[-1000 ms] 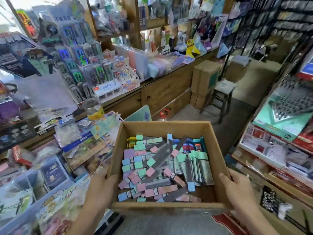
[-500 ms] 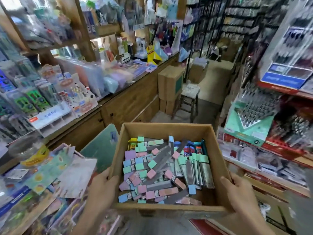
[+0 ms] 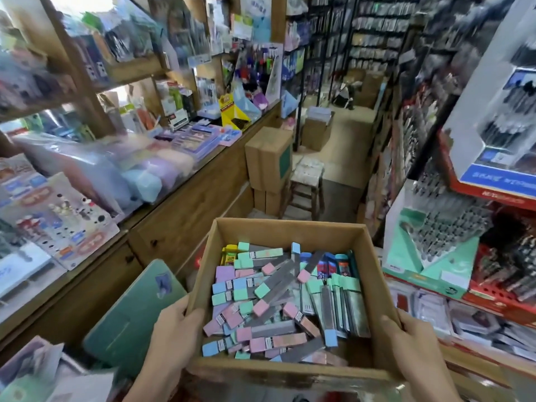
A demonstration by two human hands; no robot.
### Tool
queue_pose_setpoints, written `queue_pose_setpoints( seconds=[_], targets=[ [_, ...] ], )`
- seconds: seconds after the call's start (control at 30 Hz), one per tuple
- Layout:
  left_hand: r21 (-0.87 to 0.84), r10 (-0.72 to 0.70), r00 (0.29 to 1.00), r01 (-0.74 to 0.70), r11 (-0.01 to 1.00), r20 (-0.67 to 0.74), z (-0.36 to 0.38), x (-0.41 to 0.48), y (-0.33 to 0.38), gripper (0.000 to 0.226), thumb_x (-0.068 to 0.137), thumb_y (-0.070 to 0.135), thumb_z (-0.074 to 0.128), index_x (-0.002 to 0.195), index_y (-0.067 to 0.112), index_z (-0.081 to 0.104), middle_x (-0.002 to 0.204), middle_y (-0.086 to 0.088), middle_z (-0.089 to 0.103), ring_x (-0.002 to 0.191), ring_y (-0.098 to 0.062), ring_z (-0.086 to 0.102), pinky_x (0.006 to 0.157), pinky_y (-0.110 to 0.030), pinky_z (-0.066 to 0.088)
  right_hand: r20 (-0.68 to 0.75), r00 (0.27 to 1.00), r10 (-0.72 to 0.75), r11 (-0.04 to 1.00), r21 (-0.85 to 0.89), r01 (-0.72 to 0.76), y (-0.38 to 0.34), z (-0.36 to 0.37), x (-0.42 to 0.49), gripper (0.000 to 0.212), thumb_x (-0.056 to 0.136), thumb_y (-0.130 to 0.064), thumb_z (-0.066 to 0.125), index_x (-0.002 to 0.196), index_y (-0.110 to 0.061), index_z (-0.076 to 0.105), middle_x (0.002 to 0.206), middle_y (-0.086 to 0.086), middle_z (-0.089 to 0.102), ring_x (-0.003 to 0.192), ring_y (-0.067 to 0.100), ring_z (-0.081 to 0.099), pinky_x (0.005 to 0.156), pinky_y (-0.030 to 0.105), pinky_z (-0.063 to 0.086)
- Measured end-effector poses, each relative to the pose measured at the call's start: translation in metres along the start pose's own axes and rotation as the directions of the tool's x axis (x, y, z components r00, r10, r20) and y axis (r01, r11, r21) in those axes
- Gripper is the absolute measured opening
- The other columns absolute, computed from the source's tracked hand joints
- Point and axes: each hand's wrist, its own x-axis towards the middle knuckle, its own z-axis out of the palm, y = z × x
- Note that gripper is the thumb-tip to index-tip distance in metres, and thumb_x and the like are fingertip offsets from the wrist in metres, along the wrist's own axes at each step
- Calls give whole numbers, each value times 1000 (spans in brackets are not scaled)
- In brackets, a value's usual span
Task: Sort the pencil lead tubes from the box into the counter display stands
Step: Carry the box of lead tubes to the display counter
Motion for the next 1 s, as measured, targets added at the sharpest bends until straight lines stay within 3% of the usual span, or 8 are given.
queue_pose_setpoints(
  seconds=[0.2,0.33,0.43,0.57,0.67,0.8,0.93,1.0],
  targets=[
    [-76,-64,995,59,995,-70,50,69,46,23,103,20,55,89,29,71,70,12,77,62,-8,75,45,-26,56,29,1000,-3,1000,4,3,-37,-2,101,13,96,-11,67,104,-7,77,94,16,70,102,33,64,86,39,46],
    [-84,-55,996,49,995,-77,74,104,82,30,104,16,53,85,37,64,67,21,73,60,-2,73,40,-19,51,46,999,-18,1000,-20,19,-62,-7,161,13,95,-7,67,97,-5,79,84,20,71,87,35,64,78,41,48],
    [-44,-54,997,52,998,-59,88,132,106,29,102,11,52,94,30,72,70,12,77,60,-10,75,40,-21,51,64,998,14,999,-33,-12,-81,-4,199,13,97,-11,67,103,-7,78,91,21,72,92,37,64,80,40,47],
    [-38,-53,997,51,998,-56,105,183,133,23,102,13,54,100,25,73,74,14,78,65,-4,74,41,-17,51,57,998,35,999,9,-35,-102,7,250,14,98,-11,65,105,-8,77,98,20,72,97,37,64,87,42,48],
    [-53,-42,998,39,998,-44,118,231,151,22,102,13,56,105,26,73,75,13,78,64,-7,75,42,-19,53,59,998,23,1000,-13,-22,-119,17,290,13,99,-13,64,94,-14,76,90,17,72,92,36,65,81,39,48],
    [-99,-35,999,35,994,2,135,304,179,31,103,11,55,90,37,67,73,16,77,64,-5,75,42,-19,54,27,999,37,999,-25,-37,-147,35,347,12,98,-17,66,93,-21,76,87,13,73,91,34,66,78,37,46],
    [-107,-26,998,31,994,53,150,367,214,27,104,17,55,90,38,66,77,16,78,68,-3,75,47,-22,57,-29,998,58,998,-2,-58,-180,54,403,12,97,-13,67,90,-16,76,79,5,71,81,26,64,71,35,44],
    [-99,-23,997,29,995,69,157,398,232,23,104,18,53,98,35,67,81,11,80,73,-9,78,55,-30,62,-41,996,84,996,10,-84,-191,62,431,14,98,-14,66,89,-13,76,77,3,71,77,22,63,67,33,44]
  ],
)
